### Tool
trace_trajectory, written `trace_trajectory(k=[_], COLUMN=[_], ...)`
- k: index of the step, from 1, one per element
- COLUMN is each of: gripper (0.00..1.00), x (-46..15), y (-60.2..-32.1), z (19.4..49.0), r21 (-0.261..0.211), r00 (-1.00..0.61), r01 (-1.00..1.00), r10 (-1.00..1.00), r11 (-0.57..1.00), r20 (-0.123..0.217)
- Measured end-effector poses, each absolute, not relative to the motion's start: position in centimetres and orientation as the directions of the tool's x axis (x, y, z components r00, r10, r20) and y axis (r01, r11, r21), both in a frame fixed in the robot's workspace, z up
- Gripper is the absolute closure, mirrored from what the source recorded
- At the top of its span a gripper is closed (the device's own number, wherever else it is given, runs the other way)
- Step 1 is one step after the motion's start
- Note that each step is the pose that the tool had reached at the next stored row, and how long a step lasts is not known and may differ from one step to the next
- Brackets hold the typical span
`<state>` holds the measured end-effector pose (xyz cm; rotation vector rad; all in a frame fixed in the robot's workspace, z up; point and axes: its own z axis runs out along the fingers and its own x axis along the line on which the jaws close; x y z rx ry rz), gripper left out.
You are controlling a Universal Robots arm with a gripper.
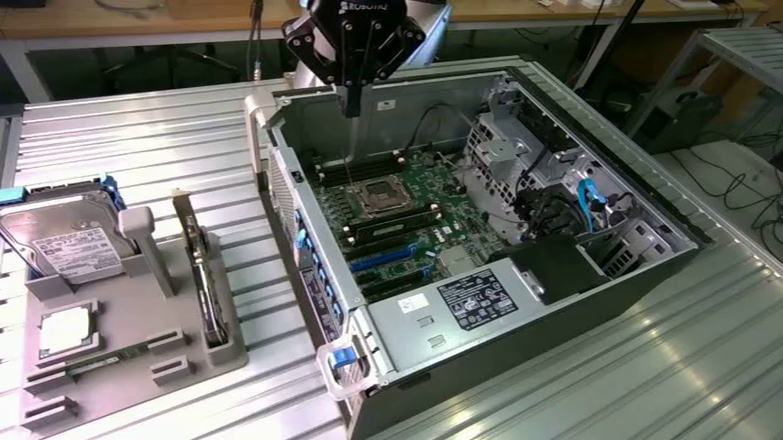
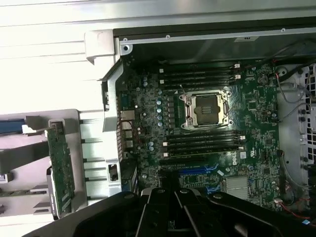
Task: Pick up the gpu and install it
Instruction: 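Reach for the gpu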
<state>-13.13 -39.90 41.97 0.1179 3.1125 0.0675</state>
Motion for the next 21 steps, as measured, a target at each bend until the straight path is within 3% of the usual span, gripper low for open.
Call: trace_trajectory(k=[21], gripper=[0.89], x=[-15.3], y=[-39.9], z=[42.0], r21=[0.044], r00=[-0.997], r01=[0.075], r10=[0.076], r11=[0.996], r20=[-0.024])
